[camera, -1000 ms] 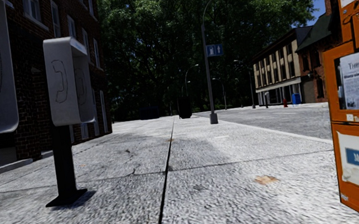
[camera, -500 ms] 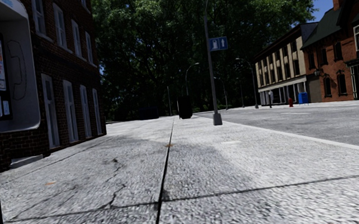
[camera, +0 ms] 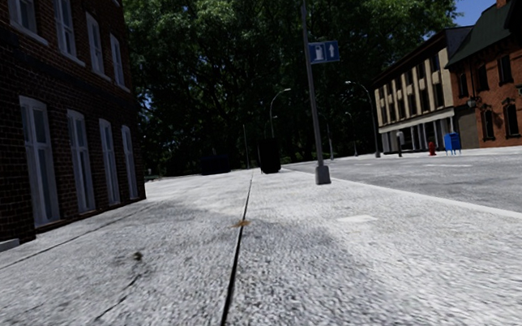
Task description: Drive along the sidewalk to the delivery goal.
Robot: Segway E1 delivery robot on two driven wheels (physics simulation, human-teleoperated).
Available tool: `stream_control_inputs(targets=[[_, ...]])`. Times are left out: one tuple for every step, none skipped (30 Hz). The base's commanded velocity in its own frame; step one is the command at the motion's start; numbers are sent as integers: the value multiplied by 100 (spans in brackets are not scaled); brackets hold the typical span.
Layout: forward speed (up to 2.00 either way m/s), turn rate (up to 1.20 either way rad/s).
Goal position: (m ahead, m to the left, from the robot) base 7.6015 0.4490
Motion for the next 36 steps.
stream_control_inputs(targets=[[200, 0], [200, 0], [200, 0], [200, 5], [200, 11], [200, 15], [200, 19], [200, 25], [200, 28], [200, 28], [200, 34], [200, 36], [200, 37], [200, 37], [200, 37], [200, 37], [200, 37], [200, 37], [200, 37], [200, 37], [200, 37], [200, 37], [200, 37], [200, 37], [200, 37], [200, 37], [200, 38], [200, 38], [200, 38], [200, 38], [200, 38], [200, 38], [200, 38], [200, 38], [200, 38], [200, 38]])
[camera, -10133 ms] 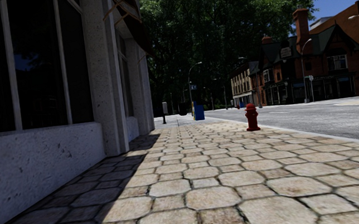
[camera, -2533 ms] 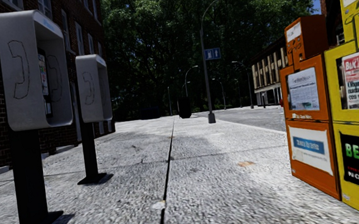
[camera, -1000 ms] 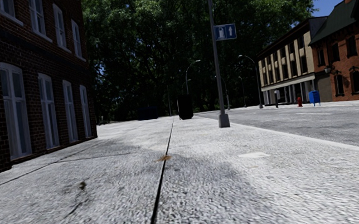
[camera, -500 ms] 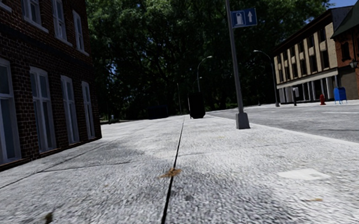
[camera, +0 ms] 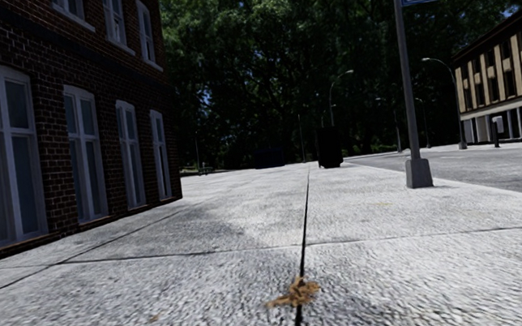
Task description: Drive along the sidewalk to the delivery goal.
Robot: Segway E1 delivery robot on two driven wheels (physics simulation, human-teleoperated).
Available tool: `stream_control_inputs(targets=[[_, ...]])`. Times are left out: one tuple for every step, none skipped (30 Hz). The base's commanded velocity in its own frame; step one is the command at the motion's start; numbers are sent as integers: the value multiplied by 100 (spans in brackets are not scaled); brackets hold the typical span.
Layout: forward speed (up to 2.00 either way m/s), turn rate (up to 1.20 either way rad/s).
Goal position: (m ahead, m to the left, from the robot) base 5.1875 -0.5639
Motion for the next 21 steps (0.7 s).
stream_control_inputs(targets=[[200, 38], [200, 38], [200, 38], [200, 36], [200, 36], [200, 36], [200, 35], [200, 30], [200, 28], [200, 27], [200, 17], [200, 10], [200, 10], [200, 8], [200, 8], [200, 7], [200, 5], [200, 4], [200, 2], [200, 2], [200, 2]])
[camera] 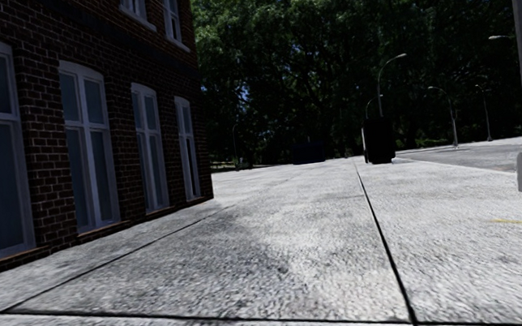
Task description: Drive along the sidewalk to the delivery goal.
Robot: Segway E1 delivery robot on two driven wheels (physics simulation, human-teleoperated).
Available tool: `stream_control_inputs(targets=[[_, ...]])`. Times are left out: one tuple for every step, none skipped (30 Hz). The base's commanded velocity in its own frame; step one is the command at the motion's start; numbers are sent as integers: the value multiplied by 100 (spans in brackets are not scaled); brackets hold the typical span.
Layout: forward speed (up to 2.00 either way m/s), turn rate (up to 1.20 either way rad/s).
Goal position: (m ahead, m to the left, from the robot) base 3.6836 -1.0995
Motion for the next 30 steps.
stream_control_inputs(targets=[[200, 2], [200, 2], [200, 2], [200, 2], [200, 2], [200, 2], [200, 2], [200, 2], [200, 2], [200, 2], [200, 2], [200, 2], [200, 2], [200, 2], [200, 2], [200, 2], [200, 2], [200, 0], [200, 0], [200, 0], [200, 0], [200, 0], [200, 0], [200, -28], [200, -61], [200, -61], [200, -86], [200, -98], [200, -104], [200, -106]])
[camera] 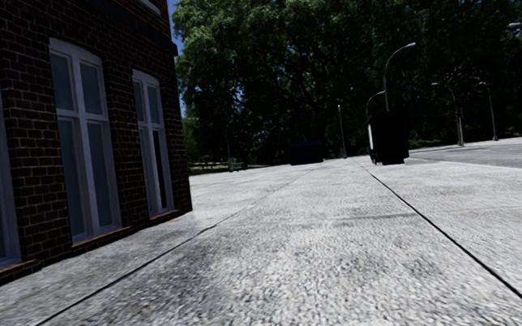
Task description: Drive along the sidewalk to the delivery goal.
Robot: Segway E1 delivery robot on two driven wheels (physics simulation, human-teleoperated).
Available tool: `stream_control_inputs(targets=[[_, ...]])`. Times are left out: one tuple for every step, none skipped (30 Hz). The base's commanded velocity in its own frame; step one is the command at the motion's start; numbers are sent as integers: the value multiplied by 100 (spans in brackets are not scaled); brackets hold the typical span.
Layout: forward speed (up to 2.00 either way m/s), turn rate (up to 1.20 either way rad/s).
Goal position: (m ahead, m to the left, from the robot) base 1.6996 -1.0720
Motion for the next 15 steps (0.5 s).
stream_control_inputs(targets=[[200, -28], [200, -6], [200, 0], [200, 0], [200, 0], [200, 0], [200, -52], [200, -52], [200, -100], [200, -120], [200, -120], [200, -117], [200, -16], [200, 0], [200, 0]])
